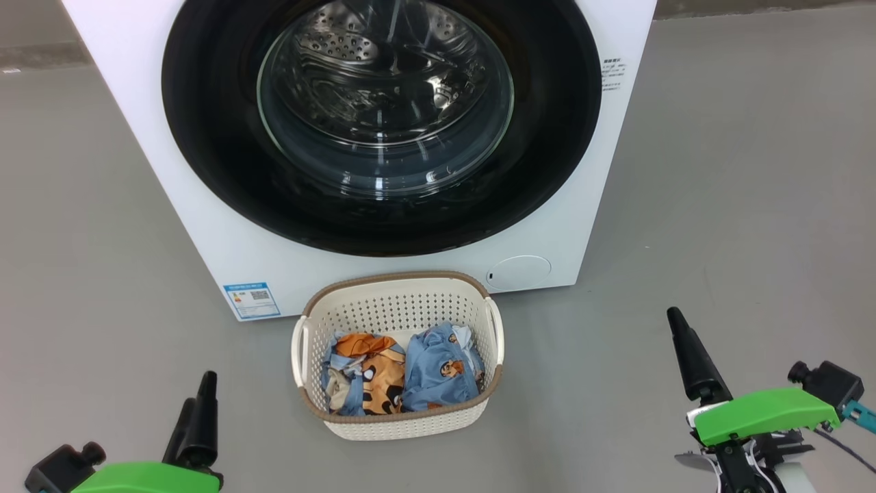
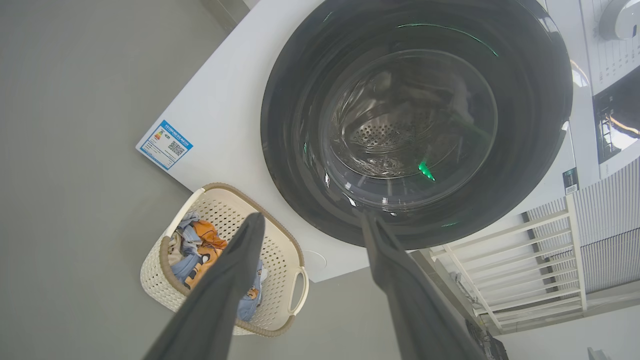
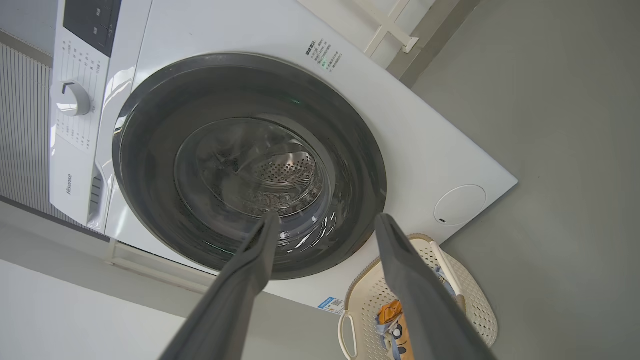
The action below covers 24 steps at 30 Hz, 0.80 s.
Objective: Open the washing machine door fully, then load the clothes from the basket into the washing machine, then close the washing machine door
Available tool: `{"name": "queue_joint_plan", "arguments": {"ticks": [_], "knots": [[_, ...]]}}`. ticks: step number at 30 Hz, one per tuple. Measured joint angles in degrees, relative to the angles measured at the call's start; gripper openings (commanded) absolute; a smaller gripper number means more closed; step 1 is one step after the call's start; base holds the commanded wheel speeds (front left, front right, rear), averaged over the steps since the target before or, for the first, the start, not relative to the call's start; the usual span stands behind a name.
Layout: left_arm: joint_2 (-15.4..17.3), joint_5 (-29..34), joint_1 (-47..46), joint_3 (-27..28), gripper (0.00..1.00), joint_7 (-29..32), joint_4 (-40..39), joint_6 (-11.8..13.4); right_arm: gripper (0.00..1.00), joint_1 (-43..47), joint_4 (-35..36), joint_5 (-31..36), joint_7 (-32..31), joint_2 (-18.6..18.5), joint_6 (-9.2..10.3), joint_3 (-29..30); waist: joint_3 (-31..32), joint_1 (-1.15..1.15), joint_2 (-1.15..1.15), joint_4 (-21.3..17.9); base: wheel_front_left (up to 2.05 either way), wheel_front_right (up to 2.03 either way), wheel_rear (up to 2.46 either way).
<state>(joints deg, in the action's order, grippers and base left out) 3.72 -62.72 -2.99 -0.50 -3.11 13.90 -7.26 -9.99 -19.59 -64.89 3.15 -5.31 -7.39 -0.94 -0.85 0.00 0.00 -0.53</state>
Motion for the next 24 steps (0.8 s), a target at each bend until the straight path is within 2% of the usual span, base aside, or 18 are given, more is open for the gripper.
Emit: {"name": "queue_joint_plan", "arguments": {"ticks": [24], "knots": [[1.1,25.7,-0.9,-0.1,1.00,-3.8,0.1,-0.1,1.00,-4.3,-3.3,22.0,3.8,-1.4,0.00,-2.8,0.1,0.00,0.00,-0.4,0.00,0.00,0.00]]}}
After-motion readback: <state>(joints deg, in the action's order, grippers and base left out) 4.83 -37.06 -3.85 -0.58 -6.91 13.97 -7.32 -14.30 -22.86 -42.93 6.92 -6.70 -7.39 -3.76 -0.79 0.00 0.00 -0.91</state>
